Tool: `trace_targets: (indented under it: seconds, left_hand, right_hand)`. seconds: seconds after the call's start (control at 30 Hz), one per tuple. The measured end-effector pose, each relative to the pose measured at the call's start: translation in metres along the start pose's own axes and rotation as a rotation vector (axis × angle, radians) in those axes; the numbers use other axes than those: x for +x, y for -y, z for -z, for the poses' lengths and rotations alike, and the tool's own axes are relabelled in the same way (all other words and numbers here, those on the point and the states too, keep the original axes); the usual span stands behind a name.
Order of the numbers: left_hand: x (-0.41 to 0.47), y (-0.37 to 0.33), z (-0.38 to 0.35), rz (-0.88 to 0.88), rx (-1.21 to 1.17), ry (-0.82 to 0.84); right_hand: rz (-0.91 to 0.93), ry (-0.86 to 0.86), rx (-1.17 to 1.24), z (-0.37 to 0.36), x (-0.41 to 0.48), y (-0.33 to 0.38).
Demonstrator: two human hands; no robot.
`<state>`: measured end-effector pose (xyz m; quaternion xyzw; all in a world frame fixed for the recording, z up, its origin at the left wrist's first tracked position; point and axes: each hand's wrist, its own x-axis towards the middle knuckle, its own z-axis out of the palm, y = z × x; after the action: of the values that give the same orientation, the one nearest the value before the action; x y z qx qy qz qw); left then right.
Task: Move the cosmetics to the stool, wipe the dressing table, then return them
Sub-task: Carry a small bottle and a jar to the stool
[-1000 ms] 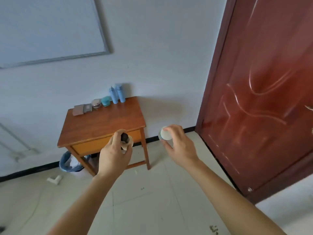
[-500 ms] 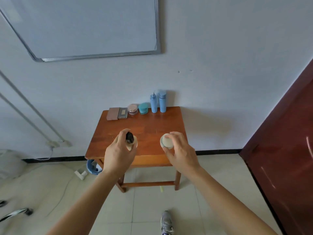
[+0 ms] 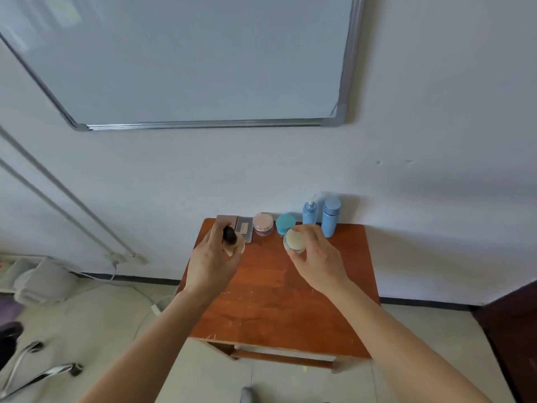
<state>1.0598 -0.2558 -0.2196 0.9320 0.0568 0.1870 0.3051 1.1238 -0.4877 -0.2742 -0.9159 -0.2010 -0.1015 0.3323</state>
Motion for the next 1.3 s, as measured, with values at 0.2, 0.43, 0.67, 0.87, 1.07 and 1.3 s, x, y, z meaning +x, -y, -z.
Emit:
trace_targets:
  seconds: [0.2,0.43,0.67,0.87,1.07,1.3]
  left_hand:
    - [0.052,0.057,-0.052,0.080,-0.025,0.165]
    - [0.110,0.107,-0.131,0.056,-0.097,0.416]
    - [0.137,0.141,-0.187,-0.012,-0.081,0.537]
    - [0.138,0.148,-0.193,-0.058,-0.108,0.569]
    - [0.154,0.130,-0.158,-0.215,-0.063,0.536]
    - [0.189,0.022,-0.131,-0.557,-0.229,0.296]
  right_hand:
    - [-0.145,0.076,-0.021,-0.048,0.026,-0.021]
    - [-0.378,0.067,-0.075,-0.103,0.058,-0.047]
    - [-0.479,0.086,-0.068,-0.171,0.077,-0.059]
    - [-0.548,0.150,-0.072,-0.188,0.074,-0.054]
    - [-0.528,0.069,-0.118,-0.134,0.079,-0.043]
    - [-0.553,-0.371,-0.299,-0.023,0.061,-0.032]
